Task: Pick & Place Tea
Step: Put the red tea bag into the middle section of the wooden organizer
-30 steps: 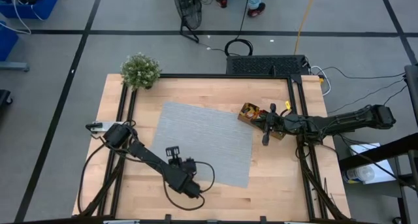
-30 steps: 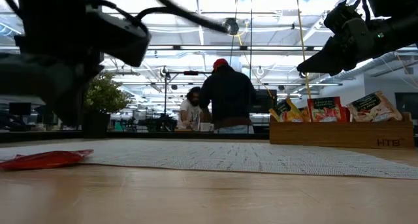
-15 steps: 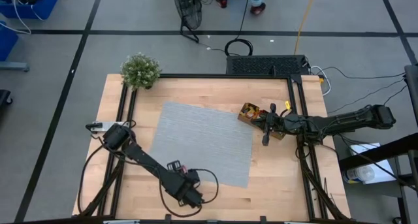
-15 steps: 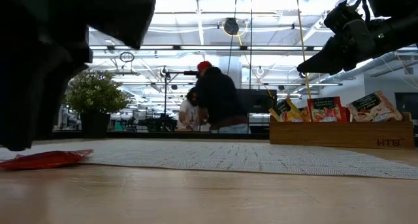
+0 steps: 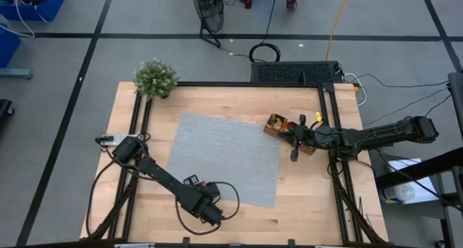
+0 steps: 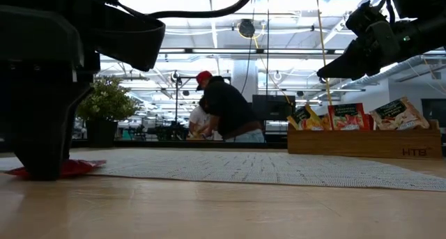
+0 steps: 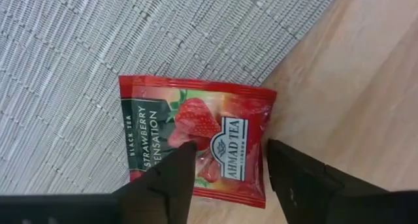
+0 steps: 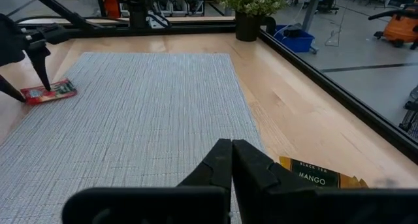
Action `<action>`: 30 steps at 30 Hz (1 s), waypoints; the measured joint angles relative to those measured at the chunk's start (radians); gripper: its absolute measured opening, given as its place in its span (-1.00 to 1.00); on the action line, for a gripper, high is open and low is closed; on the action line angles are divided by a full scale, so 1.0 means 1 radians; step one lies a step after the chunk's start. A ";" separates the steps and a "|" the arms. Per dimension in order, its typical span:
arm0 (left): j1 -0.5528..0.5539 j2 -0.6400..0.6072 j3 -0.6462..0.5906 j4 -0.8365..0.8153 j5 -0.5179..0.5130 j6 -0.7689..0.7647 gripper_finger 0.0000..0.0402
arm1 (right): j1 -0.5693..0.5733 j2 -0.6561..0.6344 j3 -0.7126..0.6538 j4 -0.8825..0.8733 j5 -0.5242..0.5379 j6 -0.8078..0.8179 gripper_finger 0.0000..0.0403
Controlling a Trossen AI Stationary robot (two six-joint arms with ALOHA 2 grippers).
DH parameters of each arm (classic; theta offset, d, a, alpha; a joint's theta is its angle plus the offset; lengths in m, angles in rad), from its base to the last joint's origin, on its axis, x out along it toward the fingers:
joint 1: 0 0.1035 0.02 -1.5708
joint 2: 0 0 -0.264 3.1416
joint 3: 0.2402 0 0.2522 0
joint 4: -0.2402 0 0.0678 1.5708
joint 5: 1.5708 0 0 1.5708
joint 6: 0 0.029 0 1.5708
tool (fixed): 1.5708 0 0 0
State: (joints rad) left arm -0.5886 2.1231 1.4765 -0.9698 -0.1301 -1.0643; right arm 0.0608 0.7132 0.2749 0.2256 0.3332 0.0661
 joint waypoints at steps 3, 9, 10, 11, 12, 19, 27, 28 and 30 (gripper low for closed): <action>-0.001 0.001 -0.005 0.008 -0.005 0.004 -0.11 | 0.000 0.000 0.000 0.000 0.000 0.000 -1.00; -0.001 0.004 -0.005 0.029 0.007 0.077 -0.57 | 0.000 0.000 0.000 0.000 0.000 0.000 -1.00; -0.001 0.004 -0.005 0.033 0.006 0.094 -0.69 | 0.000 0.000 0.000 0.000 0.000 0.000 -1.00; 0.001 0.004 -0.005 0.034 0.004 0.118 -0.81 | 0.000 0.000 0.000 0.000 0.000 0.000 -1.00; 0.004 0.004 -0.002 0.035 0.006 0.143 -0.89 | 0.000 0.000 0.000 0.000 -0.002 0.000 -1.00; 0.001 0.018 0.178 -0.192 -0.263 0.415 -0.95 | 0.000 0.000 0.000 0.011 -0.079 0.022 -1.00; 0.101 0.011 0.329 -0.245 -0.775 0.879 -0.95 | -0.010 0.175 0.000 0.313 -0.198 0.047 -0.95; 0.119 0.011 0.331 -0.222 -0.808 0.941 -0.95 | -0.016 0.216 0.000 0.369 -0.228 0.043 -0.91; 0.154 0.011 0.332 -0.169 -0.845 1.061 -0.95 | -0.033 0.312 0.000 0.495 -0.278 0.047 -0.79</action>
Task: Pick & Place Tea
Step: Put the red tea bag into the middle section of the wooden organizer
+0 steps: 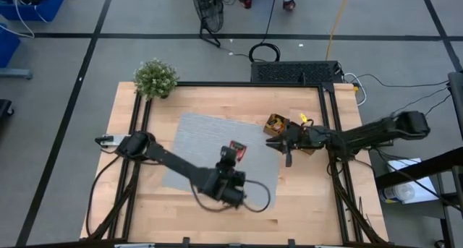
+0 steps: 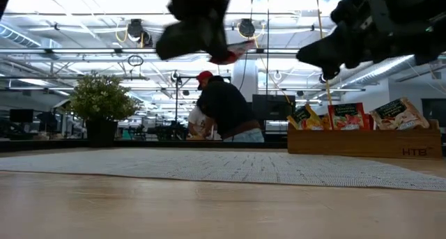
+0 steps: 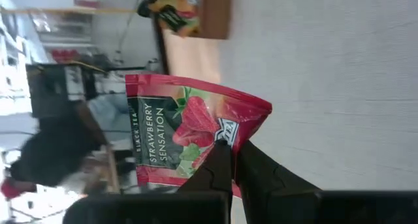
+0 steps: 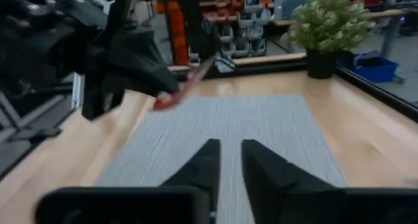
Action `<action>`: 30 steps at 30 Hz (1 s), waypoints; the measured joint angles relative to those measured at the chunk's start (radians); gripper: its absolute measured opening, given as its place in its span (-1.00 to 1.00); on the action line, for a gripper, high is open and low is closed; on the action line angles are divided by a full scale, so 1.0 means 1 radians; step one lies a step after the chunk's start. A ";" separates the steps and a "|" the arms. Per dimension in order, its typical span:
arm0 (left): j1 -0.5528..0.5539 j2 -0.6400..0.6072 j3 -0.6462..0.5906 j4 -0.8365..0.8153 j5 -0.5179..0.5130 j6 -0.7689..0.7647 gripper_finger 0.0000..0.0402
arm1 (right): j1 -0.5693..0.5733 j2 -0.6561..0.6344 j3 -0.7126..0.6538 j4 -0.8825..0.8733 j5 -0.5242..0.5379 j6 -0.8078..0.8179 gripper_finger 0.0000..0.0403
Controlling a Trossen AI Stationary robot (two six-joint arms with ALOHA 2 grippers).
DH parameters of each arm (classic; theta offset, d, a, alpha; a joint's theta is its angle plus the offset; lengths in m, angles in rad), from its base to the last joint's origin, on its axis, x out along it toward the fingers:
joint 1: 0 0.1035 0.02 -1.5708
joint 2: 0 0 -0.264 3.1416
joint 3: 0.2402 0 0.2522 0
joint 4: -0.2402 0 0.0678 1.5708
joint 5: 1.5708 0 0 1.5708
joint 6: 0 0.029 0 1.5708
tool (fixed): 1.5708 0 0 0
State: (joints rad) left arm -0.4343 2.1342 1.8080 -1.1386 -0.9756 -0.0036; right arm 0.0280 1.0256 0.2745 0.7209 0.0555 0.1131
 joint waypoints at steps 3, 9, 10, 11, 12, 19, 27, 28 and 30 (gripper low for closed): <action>0.047 0.000 0.000 0.088 -0.020 0.144 -0.95 | -0.038 0.139 0.000 0.192 -0.009 0.022 -0.57; 0.093 0.000 0.000 0.188 -0.021 0.335 -0.95 | -0.180 0.319 0.013 0.472 -0.232 0.201 -0.22; 0.098 0.000 0.000 0.200 -0.021 0.351 -0.95 | -0.201 0.340 0.020 0.490 -0.288 0.230 -0.19; 0.103 0.000 0.000 0.209 -0.021 0.364 -0.95 | -0.217 0.359 0.029 0.498 -0.328 0.252 -0.17; 0.104 0.000 0.000 0.215 -0.021 0.376 -0.95 | -0.229 0.375 0.038 0.499 -0.356 0.266 -0.16; 0.109 0.000 0.000 0.227 -0.001 0.402 -0.95 | -0.251 0.462 0.108 0.502 -0.476 0.271 -0.19; 0.116 -0.001 0.000 0.227 0.027 0.391 -0.95 | -0.233 0.480 0.157 0.500 -0.505 0.264 -0.20; 0.116 -0.001 0.000 0.227 0.027 0.391 -0.94 | -0.233 0.480 0.160 0.498 -0.506 0.264 -0.20; 0.116 -0.001 0.000 0.227 0.027 0.395 -0.95 | -0.233 0.480 0.172 0.462 -0.506 0.262 -0.24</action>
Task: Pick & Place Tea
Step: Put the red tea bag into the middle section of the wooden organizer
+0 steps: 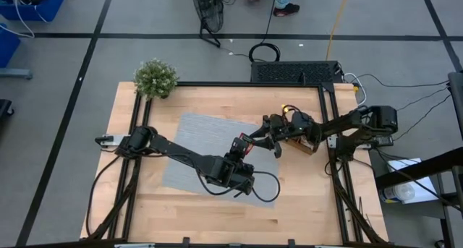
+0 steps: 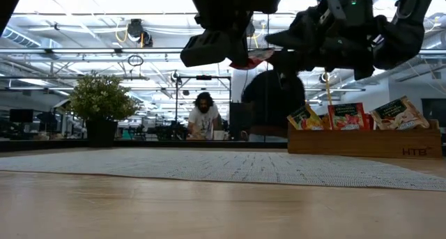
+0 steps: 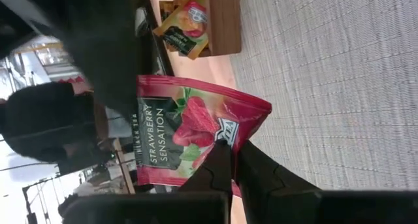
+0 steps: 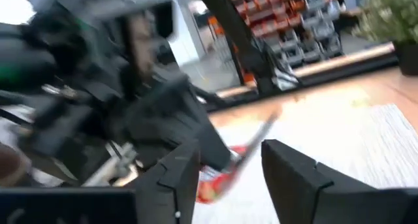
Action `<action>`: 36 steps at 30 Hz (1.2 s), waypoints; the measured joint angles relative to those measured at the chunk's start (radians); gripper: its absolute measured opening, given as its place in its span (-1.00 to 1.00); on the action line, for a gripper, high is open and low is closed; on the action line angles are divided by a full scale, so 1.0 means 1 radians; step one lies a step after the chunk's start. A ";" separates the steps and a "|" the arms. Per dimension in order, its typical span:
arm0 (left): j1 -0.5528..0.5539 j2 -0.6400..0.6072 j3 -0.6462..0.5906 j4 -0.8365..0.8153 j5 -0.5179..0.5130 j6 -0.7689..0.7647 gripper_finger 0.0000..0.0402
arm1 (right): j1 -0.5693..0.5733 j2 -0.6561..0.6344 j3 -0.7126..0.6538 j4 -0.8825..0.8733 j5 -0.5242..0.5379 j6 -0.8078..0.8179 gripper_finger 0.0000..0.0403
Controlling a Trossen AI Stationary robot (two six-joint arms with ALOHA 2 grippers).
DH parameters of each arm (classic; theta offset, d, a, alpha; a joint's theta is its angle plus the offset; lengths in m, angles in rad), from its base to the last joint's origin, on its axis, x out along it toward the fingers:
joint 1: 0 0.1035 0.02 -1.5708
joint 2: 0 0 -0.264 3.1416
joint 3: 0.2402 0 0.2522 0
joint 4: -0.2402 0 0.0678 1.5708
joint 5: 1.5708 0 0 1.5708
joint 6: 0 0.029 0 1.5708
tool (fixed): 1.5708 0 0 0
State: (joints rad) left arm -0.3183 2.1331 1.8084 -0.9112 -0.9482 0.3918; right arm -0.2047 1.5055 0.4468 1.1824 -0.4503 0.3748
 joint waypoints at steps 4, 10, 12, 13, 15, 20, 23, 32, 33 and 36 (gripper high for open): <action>0.000 0.000 0.000 0.012 0.000 0.005 -0.95 | 0.000 0.001 0.032 -0.118 0.002 -0.068 -0.42; 0.000 0.000 0.000 0.040 0.004 -0.003 -0.93 | 0.000 0.001 0.044 -0.125 -0.007 -0.143 -0.94; 0.000 0.000 0.000 0.054 0.023 -0.045 -0.93 | 0.000 0.001 0.044 -0.127 -0.019 -0.157 -0.98; 0.000 -0.001 0.000 0.069 0.045 -0.086 -0.92 | 0.000 0.001 0.044 -0.136 -0.022 -0.164 -0.99; 0.000 -0.008 0.000 0.097 0.110 -0.191 -0.88 | 0.000 -0.016 0.041 -0.168 -0.023 -0.180 -0.99; 0.011 -0.101 -0.003 0.107 0.385 -0.343 -0.72 | -0.005 -0.158 0.025 -0.313 0.079 -0.261 -1.00; 0.009 -0.171 -0.071 0.194 0.467 -0.336 -0.67 | 0.005 -0.304 0.024 -0.543 0.190 -0.340 -1.00; 0.040 -0.564 -0.660 0.839 0.661 -0.232 -0.74 | 0.150 -0.765 0.024 -1.260 0.758 -0.422 -1.00; 0.049 -0.612 -0.735 0.913 0.662 -0.232 -0.75 | 0.163 -0.789 0.024 -1.307 0.812 -0.400 -1.00; 0.074 -0.728 -0.936 1.176 0.664 -0.235 -0.79 | 0.199 -0.827 0.023 -1.449 0.910 -0.330 -1.00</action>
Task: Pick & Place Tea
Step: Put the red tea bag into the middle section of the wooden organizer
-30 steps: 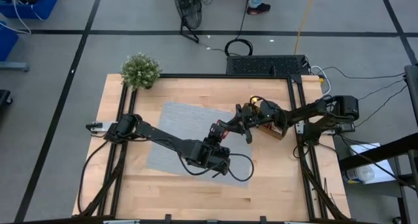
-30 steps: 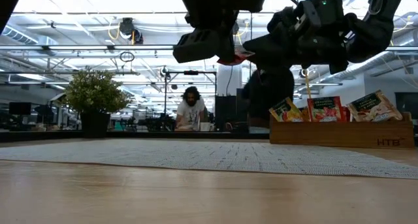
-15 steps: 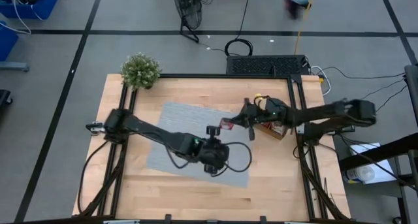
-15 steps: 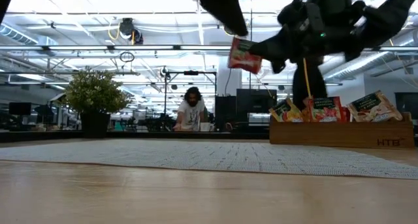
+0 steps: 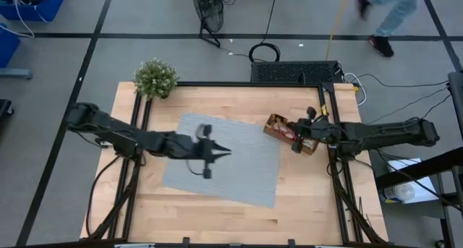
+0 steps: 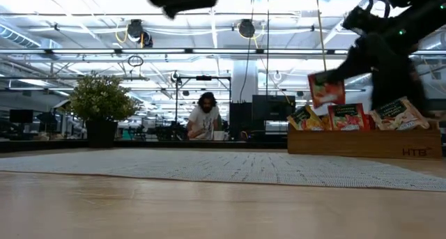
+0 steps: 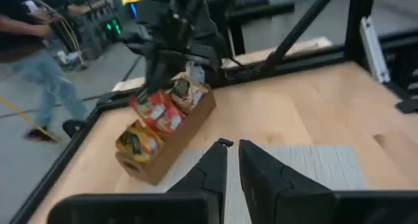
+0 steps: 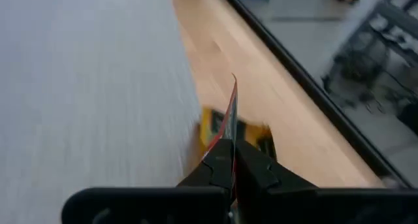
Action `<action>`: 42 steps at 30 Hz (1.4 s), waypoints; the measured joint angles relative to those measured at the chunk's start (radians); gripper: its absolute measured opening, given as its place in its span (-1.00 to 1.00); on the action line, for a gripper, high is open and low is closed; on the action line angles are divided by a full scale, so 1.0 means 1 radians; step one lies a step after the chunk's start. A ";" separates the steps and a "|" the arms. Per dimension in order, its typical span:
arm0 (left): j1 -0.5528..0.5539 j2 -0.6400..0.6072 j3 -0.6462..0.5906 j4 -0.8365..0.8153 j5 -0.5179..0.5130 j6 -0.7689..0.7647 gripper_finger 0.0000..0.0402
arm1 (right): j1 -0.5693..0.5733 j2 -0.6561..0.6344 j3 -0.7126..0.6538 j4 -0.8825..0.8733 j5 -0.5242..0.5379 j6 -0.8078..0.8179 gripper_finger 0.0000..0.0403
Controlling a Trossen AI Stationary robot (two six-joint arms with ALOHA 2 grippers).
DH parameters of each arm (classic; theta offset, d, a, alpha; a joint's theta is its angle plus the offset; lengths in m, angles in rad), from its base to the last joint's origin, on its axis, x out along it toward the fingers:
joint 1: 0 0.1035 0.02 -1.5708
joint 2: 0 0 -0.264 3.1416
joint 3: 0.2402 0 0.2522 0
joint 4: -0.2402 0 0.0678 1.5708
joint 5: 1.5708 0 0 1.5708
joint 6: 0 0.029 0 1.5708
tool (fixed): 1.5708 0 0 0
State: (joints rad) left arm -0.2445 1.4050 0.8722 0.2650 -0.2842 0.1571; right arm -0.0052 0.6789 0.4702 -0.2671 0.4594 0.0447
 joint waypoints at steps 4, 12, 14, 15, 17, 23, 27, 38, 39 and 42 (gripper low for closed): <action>0.030 -0.093 -0.196 0.259 0.016 -0.024 -0.82 | 0.038 0.024 0.000 -0.115 0.079 0.072 -1.00; 0.047 -0.132 -0.314 0.395 0.023 -0.043 -0.83 | 0.094 0.105 -0.001 -0.267 0.208 0.203 -1.00; 0.047 -0.133 -0.313 0.396 0.024 -0.039 -0.83 | 0.109 0.120 -0.004 -0.255 0.211 0.205 -1.00; 0.047 -0.133 -0.312 0.395 0.028 -0.040 -0.83 | 0.118 0.126 -0.009 -0.251 0.211 0.205 -1.00; 0.047 -0.133 -0.312 0.395 0.029 -0.039 -0.83 | 0.132 0.139 -0.020 -0.234 0.224 0.197 -1.00; 0.048 -0.133 -0.312 0.399 0.023 -0.036 -0.83 | 0.145 0.178 -0.082 -0.164 0.232 0.197 -1.00; 0.049 -0.133 -0.311 0.399 0.022 -0.038 -0.83 | 0.145 0.203 -0.080 -0.159 0.268 0.202 -1.00; 0.049 -0.133 -0.311 0.398 0.021 -0.058 -0.83 | 0.145 0.206 -0.079 -0.158 0.272 0.205 -1.00; 0.049 -0.133 -0.311 0.398 0.021 -0.058 -0.83 | 0.145 0.206 -0.079 -0.158 0.272 0.205 -0.99; 0.049 -0.133 -0.311 0.397 0.021 -0.059 -0.83 | 0.145 0.206 -0.078 -0.158 0.273 0.205 -0.90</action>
State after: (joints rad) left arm -0.1955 1.2724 0.5610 0.6624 -0.2630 0.0982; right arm 0.1394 0.8848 0.3920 -0.4255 0.7322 0.2501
